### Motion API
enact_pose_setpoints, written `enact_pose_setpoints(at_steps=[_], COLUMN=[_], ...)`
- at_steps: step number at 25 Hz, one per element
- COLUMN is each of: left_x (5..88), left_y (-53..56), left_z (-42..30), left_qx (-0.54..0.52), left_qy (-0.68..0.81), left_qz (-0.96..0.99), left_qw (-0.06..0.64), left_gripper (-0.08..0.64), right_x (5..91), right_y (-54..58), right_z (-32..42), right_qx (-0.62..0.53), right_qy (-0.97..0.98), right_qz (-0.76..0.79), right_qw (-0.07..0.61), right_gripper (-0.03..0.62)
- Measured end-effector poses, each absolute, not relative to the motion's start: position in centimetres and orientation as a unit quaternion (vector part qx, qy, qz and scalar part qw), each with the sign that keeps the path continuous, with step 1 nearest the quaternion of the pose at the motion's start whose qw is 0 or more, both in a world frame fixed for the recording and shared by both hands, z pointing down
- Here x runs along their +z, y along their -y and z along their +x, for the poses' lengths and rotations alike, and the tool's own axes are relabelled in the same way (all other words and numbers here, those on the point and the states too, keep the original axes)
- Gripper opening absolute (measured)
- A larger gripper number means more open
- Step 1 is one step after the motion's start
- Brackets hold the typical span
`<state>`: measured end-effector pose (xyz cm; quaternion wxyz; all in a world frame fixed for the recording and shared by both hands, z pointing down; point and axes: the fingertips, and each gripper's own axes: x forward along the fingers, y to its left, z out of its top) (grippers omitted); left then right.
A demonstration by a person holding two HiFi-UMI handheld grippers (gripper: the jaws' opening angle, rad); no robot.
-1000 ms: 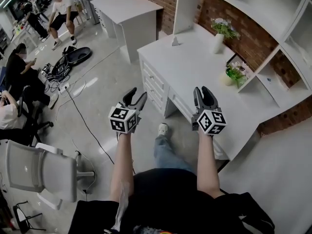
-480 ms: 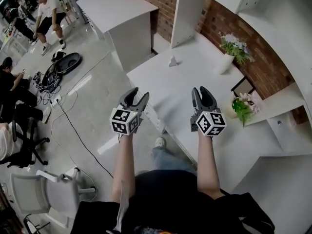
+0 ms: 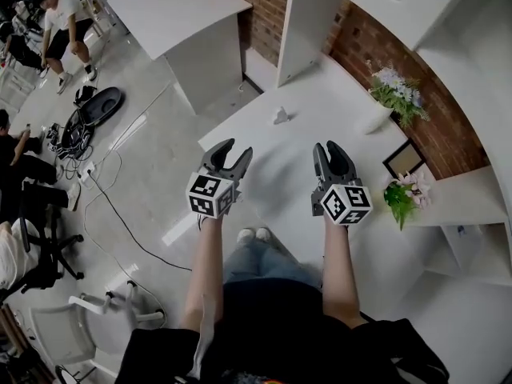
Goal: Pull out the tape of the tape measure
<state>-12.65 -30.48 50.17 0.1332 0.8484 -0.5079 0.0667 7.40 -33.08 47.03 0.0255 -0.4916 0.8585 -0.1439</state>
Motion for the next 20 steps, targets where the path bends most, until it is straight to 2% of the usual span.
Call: enact_pose_setpoints(at_steps=[10,20], left_x=[51.7,58.5], left_y=[37.8,46.2], left_z=[-9.3,-4.7], left_qx=[0.088,0.157], left_qy=[0.443,0.353], left_qz=[0.883,0.915], left_qw=[0.127,0.115], left_gripper=[0.184,0.184], right_x=[48.3,52.4], right_y=[36.3,40.1], right_z=[7.6,7.3], right_qx=[-0.155,-0.184], right_qy=[-0.846,-0.841], right_qz=[-0.51,-0.508], right_qw=[0.01,-0.009], right_gripper=[0.123,0.123])
